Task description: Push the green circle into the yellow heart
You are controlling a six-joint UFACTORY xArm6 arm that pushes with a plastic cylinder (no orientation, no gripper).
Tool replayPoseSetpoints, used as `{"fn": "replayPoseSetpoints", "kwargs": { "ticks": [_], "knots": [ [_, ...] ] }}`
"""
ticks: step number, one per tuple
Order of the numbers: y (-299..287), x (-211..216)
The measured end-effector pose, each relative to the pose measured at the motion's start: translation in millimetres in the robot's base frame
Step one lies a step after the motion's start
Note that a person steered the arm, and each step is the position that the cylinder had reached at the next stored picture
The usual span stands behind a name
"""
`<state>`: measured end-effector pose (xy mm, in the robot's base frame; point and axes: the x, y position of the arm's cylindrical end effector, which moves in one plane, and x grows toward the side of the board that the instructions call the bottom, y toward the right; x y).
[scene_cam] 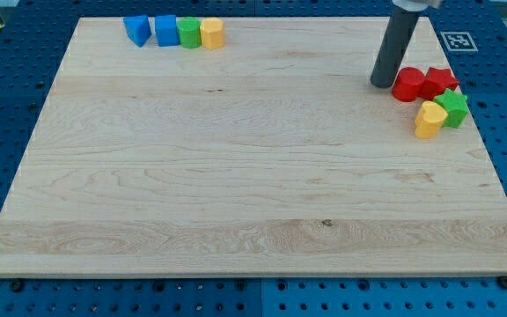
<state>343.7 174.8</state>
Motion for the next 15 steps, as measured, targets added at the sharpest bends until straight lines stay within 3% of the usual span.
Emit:
{"fn": "replayPoseSetpoints", "kwargs": {
  "ticks": [2,3,5,6,8,9,12,13,14,15],
  "knots": [
    [-79.4,-118.1],
    [-152.6,-151.0],
    [-276.6,-142.7],
    [-293.4,-110.5],
    [-168.6,-52.5],
    [-194.6,-52.0],
    [-365.2,-73.4],
    [-380.6,-74.5],
    [-398.8,-49.1],
    [-338.7,-16.2]
  ]
}}
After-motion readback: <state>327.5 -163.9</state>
